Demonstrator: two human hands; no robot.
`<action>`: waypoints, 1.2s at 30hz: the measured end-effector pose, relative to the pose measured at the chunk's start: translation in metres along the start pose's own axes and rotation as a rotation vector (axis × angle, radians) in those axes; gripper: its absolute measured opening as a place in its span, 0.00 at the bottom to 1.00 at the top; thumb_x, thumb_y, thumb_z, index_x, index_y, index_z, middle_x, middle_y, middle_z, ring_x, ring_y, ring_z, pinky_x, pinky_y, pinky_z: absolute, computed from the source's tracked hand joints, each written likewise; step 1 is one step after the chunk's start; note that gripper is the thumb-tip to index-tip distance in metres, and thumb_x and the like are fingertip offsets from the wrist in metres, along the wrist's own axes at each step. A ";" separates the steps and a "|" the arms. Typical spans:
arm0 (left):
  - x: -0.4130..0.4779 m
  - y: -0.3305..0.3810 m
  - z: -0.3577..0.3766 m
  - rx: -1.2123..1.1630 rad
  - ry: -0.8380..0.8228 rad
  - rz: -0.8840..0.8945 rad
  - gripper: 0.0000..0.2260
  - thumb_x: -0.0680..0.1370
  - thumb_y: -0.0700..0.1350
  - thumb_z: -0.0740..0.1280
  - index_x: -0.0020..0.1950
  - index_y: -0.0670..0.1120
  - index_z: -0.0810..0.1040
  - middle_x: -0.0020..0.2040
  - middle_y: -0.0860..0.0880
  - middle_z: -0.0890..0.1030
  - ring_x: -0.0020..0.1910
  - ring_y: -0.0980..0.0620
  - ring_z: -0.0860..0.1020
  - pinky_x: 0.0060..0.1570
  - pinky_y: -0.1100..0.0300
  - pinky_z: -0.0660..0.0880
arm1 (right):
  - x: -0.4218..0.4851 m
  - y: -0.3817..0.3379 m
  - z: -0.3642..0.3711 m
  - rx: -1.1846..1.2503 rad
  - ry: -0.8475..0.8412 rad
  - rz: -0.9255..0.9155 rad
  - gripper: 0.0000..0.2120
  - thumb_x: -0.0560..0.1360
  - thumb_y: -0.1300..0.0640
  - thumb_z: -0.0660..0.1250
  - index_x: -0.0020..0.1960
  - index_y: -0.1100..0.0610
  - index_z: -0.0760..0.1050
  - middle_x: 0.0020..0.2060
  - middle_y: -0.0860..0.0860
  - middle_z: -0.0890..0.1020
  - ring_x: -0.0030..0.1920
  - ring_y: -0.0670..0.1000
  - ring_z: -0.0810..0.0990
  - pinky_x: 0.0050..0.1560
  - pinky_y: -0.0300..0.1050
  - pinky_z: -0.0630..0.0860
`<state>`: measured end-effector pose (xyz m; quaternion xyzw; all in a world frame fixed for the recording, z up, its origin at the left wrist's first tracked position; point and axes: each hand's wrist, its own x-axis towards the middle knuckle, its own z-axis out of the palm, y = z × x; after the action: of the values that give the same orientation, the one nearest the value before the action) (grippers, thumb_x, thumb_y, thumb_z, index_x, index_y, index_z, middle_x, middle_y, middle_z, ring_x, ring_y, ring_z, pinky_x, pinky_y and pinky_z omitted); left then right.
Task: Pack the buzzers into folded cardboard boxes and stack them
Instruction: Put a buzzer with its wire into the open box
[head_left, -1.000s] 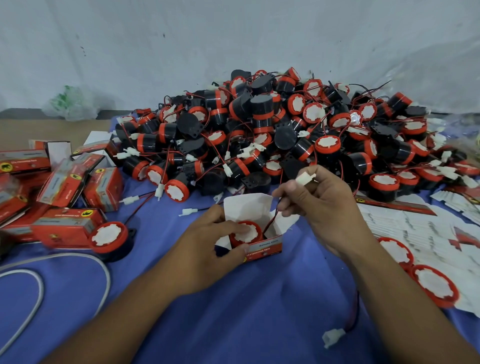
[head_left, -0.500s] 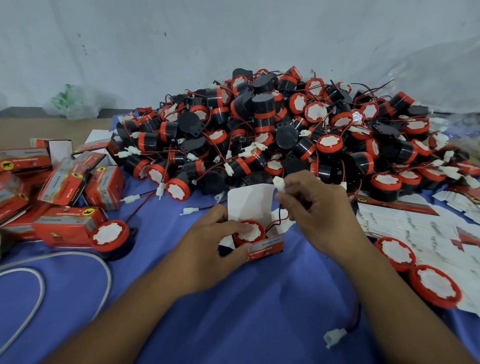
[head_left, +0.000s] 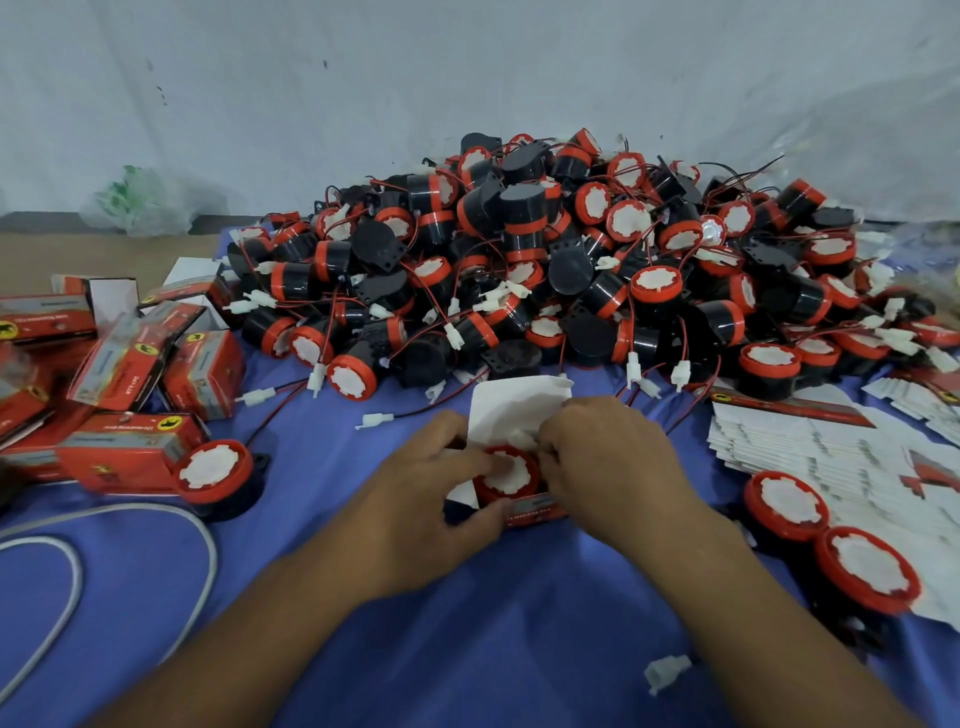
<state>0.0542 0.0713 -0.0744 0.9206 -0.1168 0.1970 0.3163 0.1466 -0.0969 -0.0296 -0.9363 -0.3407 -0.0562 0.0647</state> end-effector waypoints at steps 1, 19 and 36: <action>0.000 0.001 0.000 0.003 0.002 0.007 0.19 0.75 0.53 0.67 0.61 0.45 0.82 0.56 0.47 0.76 0.50 0.51 0.79 0.46 0.54 0.79 | -0.002 -0.002 0.001 -0.019 0.005 0.026 0.11 0.78 0.60 0.61 0.37 0.56 0.68 0.41 0.52 0.75 0.40 0.55 0.75 0.35 0.48 0.68; 0.000 0.000 0.000 -0.035 0.016 -0.046 0.19 0.75 0.55 0.67 0.59 0.46 0.83 0.58 0.46 0.78 0.56 0.48 0.79 0.51 0.49 0.78 | -0.001 0.033 -0.020 0.534 -0.308 -0.239 0.12 0.82 0.60 0.65 0.58 0.51 0.84 0.52 0.46 0.85 0.54 0.44 0.81 0.57 0.43 0.76; 0.002 -0.002 0.002 0.045 -0.019 -0.066 0.19 0.77 0.58 0.65 0.62 0.49 0.81 0.57 0.50 0.76 0.54 0.52 0.77 0.50 0.52 0.78 | -0.004 -0.008 -0.012 0.152 0.047 0.008 0.11 0.80 0.57 0.61 0.45 0.57 0.80 0.42 0.51 0.79 0.43 0.54 0.78 0.45 0.53 0.78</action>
<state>0.0570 0.0719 -0.0763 0.9326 -0.0848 0.1803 0.3008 0.1381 -0.0954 -0.0178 -0.9284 -0.3385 -0.0520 0.1440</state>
